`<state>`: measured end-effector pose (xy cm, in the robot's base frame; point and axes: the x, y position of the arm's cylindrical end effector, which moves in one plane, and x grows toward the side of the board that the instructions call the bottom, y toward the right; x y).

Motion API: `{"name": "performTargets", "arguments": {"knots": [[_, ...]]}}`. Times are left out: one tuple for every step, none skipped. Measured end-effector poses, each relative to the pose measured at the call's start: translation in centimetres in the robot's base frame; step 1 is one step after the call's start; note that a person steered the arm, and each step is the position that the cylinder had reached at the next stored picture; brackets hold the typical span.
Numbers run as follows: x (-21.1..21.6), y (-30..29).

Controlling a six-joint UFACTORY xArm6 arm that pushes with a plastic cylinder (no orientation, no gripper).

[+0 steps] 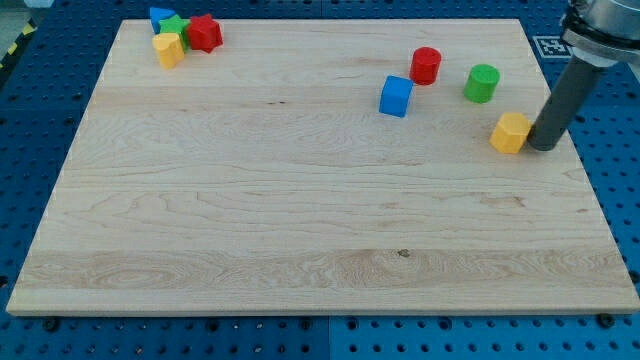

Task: Push yellow hexagon towards the yellow heart

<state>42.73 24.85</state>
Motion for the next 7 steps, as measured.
{"name": "performTargets", "arguments": {"knots": [[-1.1,-2.0],[-1.2,-3.6],[-1.2,-5.7],[-1.2,-8.7],[-1.2,-12.5],[-1.7,-16.6],[-3.4,-21.6]]}}
